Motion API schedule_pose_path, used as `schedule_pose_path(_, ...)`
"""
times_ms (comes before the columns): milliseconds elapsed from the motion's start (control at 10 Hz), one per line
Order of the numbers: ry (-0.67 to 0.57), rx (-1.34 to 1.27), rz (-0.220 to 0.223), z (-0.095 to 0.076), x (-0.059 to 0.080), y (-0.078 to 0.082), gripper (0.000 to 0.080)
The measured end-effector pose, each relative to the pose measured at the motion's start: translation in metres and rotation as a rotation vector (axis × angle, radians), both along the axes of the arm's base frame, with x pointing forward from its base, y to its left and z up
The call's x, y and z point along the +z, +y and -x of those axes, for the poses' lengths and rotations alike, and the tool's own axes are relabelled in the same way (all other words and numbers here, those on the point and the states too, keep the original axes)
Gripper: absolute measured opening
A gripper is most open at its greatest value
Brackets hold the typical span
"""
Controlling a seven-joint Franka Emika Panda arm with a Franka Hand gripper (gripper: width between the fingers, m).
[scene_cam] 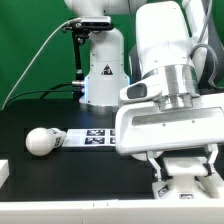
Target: Assemble lamp
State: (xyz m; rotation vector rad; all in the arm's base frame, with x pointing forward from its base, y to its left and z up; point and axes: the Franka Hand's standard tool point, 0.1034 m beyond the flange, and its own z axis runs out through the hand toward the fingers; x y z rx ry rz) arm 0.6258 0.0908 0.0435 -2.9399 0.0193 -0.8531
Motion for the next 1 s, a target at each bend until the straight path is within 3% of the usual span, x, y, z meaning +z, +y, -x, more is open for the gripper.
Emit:
schedule_pose_path(100,0.000,0.001,0.001,0.000,0.000,0.000,0.0660)
schedule_pose_path(700,0.009,0.016,0.011,0.000,0.001,-0.002,0.0698)
schedule_pose_path(1000,0.036,0.038,0.030,-0.006,0.041,-0.024,0.0698)
